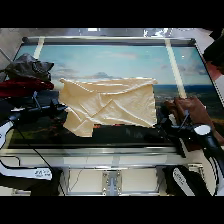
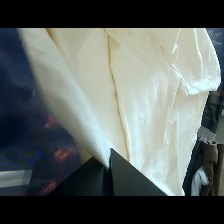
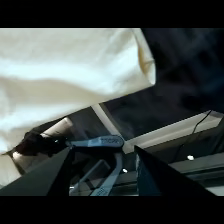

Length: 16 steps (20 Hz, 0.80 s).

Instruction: Fold the shirts.

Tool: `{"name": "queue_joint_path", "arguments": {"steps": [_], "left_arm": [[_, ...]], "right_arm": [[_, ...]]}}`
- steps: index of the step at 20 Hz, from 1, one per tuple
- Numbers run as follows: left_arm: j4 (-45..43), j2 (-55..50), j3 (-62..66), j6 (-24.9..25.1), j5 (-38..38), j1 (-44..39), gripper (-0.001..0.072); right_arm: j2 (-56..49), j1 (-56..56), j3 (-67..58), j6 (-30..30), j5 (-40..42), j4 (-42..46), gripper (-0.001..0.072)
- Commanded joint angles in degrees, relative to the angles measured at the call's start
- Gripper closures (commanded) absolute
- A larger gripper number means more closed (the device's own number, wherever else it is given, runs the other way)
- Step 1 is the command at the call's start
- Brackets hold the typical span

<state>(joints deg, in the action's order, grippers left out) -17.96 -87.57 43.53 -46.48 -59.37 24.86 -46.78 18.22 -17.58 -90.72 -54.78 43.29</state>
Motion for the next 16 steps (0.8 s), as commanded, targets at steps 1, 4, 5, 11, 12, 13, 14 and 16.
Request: {"name": "queue_joint_path", "arguments": {"steps": [1, 4, 5, 11, 12, 13, 14, 16], "left_arm": [[0.5, 0.1, 0.1, 0.3, -0.5, -0.1, 0.0690], [0.5, 0.1, 0.1, 0.3, -0.4, -0.1, 0.0690], [0.5, 0.1, 0.1, 0.3, -0.4, -0.1, 0.0690], [0.5, 0.0, 0.1, 0.3, -0.3, -0.1, 0.0691], [0.5, 0.0, 0.1, 0.3, -0.2, -0.1, 0.0691], [0.5, 0.0, 0.1, 0.3, -0.2, -0.1, 0.0691], [0.5, 0.1, 0.1, 0.3, -0.2, -0.1, 0.0691], [0.6, 0.5, 0.1, 0.3, -0.5, 0.0, 0.0692]], "right_arm": [[-0.1, -0.1, 6.2, -0.2, 8.0, -7.6, 0.0301], [-1.4, -2.1, 6.2, -0.1, 14.3, -11.1, 0.0302], [-2.5, -3.4, 6.2, 0.0, 16.4, -12.0, 0.0302], [-12.0, -10.3, 4.9, 7.5, 24.7, -21.6, 0.0396], [-13.6, -10.9, 3.8, 9.0, 25.8, -22.3, 0.0403], [-15.0, -11.2, 2.5, 9.2, 27.0, -22.6, 0.0404], [-15.9, -11.2, 1.0, 9.2, 27.0, -22.8, 0.0444], [-15.8, -11.2, -2.6, 11.3, 24.5, -22.4, 0.0695]]}}
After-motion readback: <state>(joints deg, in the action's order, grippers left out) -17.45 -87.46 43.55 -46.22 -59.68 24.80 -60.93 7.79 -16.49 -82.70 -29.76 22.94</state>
